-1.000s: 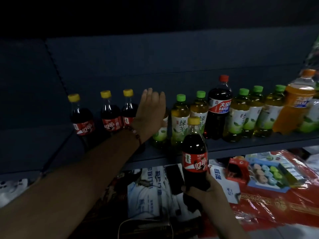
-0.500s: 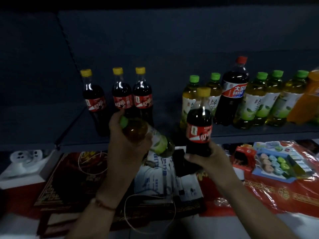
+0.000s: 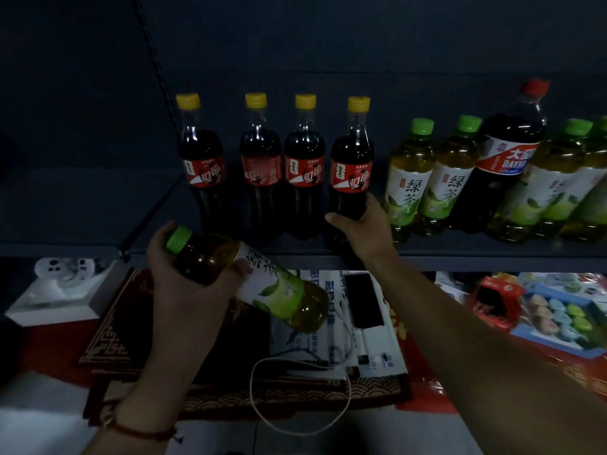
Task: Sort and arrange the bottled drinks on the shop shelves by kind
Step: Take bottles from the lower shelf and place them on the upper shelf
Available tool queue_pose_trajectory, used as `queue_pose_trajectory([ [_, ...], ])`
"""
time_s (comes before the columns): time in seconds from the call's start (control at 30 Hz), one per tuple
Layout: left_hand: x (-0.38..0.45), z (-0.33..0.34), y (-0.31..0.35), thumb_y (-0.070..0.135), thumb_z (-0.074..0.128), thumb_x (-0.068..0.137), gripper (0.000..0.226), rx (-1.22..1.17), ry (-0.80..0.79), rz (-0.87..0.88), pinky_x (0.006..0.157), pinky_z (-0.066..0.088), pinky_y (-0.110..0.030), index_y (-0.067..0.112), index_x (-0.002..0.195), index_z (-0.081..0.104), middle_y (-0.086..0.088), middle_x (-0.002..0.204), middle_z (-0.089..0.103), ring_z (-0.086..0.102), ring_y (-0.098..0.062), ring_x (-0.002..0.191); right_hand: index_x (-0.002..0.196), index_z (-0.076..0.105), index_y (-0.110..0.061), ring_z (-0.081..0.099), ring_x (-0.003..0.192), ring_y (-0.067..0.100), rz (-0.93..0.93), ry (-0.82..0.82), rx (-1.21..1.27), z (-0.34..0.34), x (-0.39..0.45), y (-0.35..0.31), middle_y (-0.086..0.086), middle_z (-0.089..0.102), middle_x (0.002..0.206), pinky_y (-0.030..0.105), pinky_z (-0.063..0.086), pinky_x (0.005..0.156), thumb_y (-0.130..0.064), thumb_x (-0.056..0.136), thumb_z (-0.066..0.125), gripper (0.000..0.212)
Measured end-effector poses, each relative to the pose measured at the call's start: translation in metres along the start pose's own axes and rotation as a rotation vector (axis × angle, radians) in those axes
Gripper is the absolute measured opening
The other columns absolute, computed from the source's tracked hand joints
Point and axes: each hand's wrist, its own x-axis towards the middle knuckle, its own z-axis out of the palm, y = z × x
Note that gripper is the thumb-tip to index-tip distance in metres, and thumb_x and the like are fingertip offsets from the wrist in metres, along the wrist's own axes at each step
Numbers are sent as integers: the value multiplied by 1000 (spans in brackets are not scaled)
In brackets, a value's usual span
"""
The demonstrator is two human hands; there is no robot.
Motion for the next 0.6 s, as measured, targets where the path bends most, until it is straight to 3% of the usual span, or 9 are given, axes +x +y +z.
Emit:
queue_pose_trajectory([
  [0.13,-5,1,3,28,85,71,86,-38,-39,-50,94,53,-45,41,139,35,4,128,60,63,-10,112,135,46,-14,59,110,12,1,23,-23,4,5,5,-2,63,122,29,48,96,-22,78,79,66],
  [0.27,-12,9,15,7,80,75,83,-187,-92,-167,77,55,-19,43,136,36,8,119,62,65,-3,101,143,37,-17,53,124,16,28,-25,-113,-1,-5,-3,0,56,136,38,43,106,-37,80,73,74],
  [0.33,-14,13,19,2,76,77,83,-234,-126,-211,77,56,-19,44,136,36,9,117,63,66,-6,102,146,32,-21,41,132,2,-25,-48,-92,-11,-36,-19,-8,45,145,26,36,110,-44,84,67,75],
  [0.37,-15,14,21,2,75,78,81,-251,-146,-226,79,57,-23,45,135,37,9,117,64,67,-7,102,144,35,-26,39,128,-9,-27,-71,-49,-19,-60,-27,-17,45,142,14,35,105,-42,88,63,64],
  [0.4,-14,15,20,3,74,78,80,-274,-169,-244,79,57,-27,45,137,39,9,116,66,68,-9,101,134,42,-35,43,120,-15,28,-138,-8,-28,-85,-33,-23,47,133,7,37,95,-41,91,59,47],
  [0.47,-14,20,18,5,75,76,83,-343,-234,-295,72,58,-31,41,142,38,4,115,68,70,-13,98,116,56,-41,58,107,-6,360,-454,137,-44,-133,-36,-20,60,120,13,44,84,-50,88,53,30],
  [0.53,-16,32,13,8,82,66,88,-391,-317,-364,65,59,-31,38,140,43,3,110,71,72,-14,93,116,62,-29,67,105,14,674,-646,335,-57,-166,-26,-4,71,113,35,49,94,-56,78,63,47],
  [0.57,-17,40,11,10,80,65,82,-402,-368,-400,65,59,-34,37,135,47,4,108,72,72,-14,92,117,61,-23,69,104,16,745,-649,385,-59,-176,-22,-1,74,108,36,51,94,-50,72,71,54],
  [0.6,-19,50,9,14,75,68,70,-404,-418,-446,67,60,-36,37,131,52,4,107,73,72,-15,92,113,62,-20,71,95,12,775,-596,398,-59,-186,-23,-3,76,99,30,55,85,-39,68,74,50],
])
